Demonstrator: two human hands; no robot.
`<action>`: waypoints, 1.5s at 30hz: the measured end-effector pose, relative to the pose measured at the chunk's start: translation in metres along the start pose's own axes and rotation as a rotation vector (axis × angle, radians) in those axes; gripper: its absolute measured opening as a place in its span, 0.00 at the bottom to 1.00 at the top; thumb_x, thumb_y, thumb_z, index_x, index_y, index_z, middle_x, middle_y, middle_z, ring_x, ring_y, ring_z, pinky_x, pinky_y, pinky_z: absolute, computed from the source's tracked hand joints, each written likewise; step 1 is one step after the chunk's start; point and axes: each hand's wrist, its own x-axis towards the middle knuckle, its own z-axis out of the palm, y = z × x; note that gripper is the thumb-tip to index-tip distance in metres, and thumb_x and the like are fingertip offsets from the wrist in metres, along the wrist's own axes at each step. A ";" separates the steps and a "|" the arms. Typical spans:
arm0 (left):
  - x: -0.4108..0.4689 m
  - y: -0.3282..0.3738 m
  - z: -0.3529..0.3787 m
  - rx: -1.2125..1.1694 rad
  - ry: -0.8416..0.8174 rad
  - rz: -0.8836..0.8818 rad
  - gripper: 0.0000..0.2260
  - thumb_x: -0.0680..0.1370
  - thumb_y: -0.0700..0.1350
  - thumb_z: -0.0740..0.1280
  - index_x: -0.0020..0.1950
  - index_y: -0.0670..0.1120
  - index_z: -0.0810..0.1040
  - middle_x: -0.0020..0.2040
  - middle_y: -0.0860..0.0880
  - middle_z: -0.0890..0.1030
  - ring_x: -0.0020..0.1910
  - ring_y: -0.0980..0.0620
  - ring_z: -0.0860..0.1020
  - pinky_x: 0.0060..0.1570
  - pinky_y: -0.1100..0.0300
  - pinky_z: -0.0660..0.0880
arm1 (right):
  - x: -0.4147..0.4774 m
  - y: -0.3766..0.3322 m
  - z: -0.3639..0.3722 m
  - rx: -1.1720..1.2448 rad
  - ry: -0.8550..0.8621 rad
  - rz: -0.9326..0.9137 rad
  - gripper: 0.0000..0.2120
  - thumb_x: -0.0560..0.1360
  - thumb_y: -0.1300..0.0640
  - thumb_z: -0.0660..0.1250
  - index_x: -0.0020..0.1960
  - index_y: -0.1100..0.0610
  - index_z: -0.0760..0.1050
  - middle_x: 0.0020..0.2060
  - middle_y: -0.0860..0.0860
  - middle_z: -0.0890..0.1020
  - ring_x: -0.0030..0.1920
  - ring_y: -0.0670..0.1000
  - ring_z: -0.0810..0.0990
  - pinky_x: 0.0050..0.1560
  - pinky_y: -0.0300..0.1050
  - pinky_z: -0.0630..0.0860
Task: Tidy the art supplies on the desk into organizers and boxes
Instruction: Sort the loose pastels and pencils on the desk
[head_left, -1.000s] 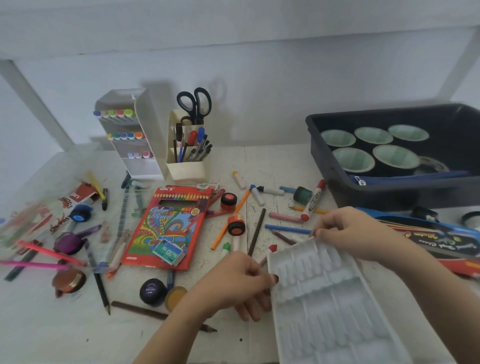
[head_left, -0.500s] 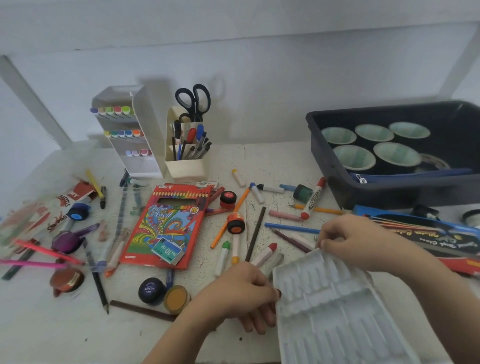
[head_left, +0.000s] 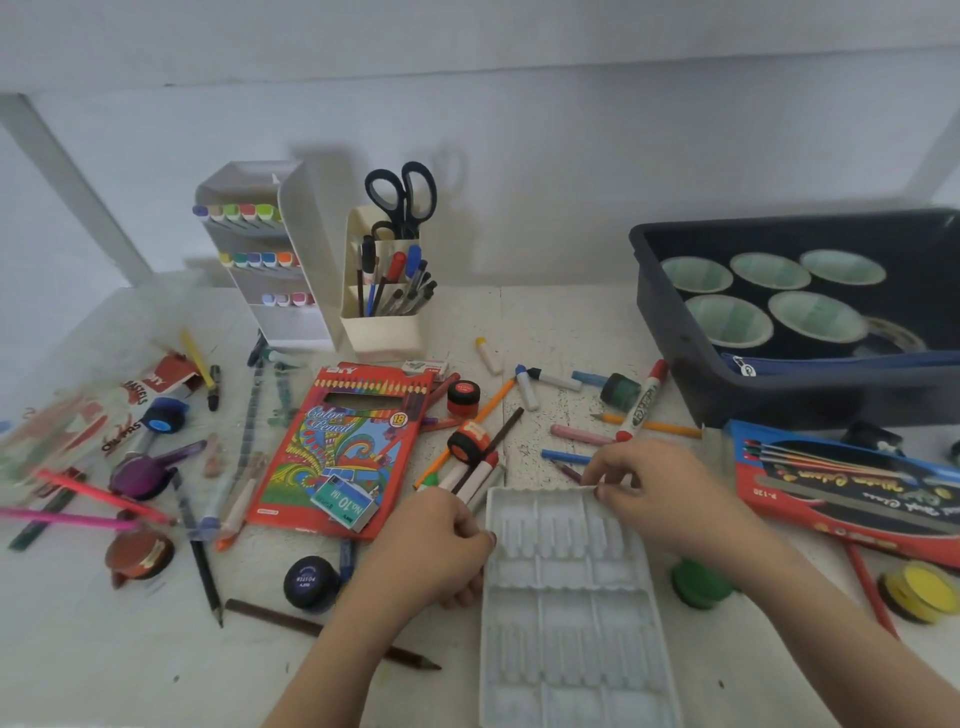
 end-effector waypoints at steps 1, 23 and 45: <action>0.000 -0.001 -0.001 0.012 0.018 0.006 0.12 0.77 0.42 0.64 0.34 0.41 0.77 0.27 0.47 0.82 0.25 0.53 0.80 0.24 0.64 0.73 | 0.000 0.000 0.002 0.007 0.022 -0.006 0.09 0.75 0.55 0.64 0.43 0.40 0.74 0.39 0.38 0.74 0.42 0.39 0.71 0.45 0.41 0.70; 0.008 -0.002 -0.014 0.204 0.431 0.196 0.05 0.75 0.46 0.66 0.39 0.53 0.75 0.36 0.55 0.78 0.35 0.58 0.76 0.34 0.63 0.72 | 0.015 0.009 -0.008 0.002 0.262 -0.024 0.06 0.77 0.56 0.63 0.51 0.47 0.76 0.43 0.41 0.75 0.44 0.41 0.73 0.44 0.38 0.68; 0.016 -0.005 -0.020 0.556 0.439 0.262 0.02 0.75 0.50 0.65 0.44 0.53 0.76 0.42 0.56 0.75 0.41 0.57 0.73 0.36 0.64 0.67 | 0.014 0.016 -0.021 0.167 0.338 -0.006 0.05 0.76 0.55 0.65 0.46 0.44 0.74 0.40 0.38 0.77 0.39 0.40 0.75 0.37 0.33 0.69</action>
